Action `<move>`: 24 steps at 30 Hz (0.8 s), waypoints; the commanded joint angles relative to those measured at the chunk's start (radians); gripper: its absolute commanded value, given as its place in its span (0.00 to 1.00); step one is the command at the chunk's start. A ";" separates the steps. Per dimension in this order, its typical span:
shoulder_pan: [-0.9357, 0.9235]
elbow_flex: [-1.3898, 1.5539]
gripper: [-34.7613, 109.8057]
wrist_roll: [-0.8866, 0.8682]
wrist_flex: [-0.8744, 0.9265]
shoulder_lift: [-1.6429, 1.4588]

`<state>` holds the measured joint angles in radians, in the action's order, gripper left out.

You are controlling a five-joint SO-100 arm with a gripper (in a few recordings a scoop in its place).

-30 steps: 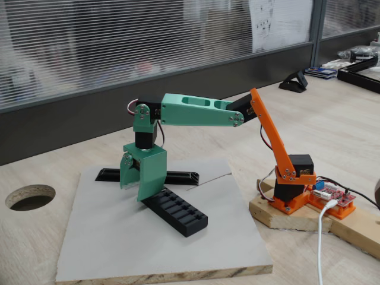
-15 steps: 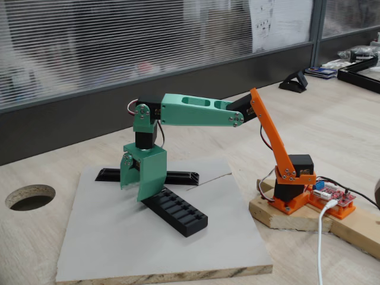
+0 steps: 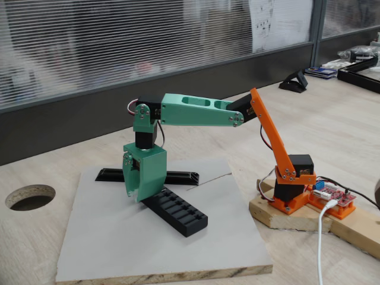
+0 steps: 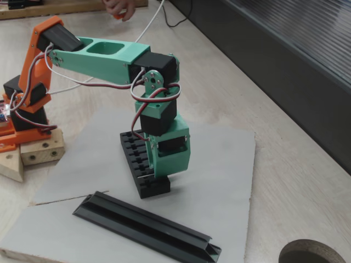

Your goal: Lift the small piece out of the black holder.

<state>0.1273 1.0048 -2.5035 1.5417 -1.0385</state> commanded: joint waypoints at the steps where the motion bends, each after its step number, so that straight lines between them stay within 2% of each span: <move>1: 0.002 0.000 0.38 -0.021 0.012 -0.021; 24: -0.002 -0.005 0.38 -0.009 0.012 -0.021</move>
<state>0.1273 1.0048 -2.5035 1.5417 -1.0385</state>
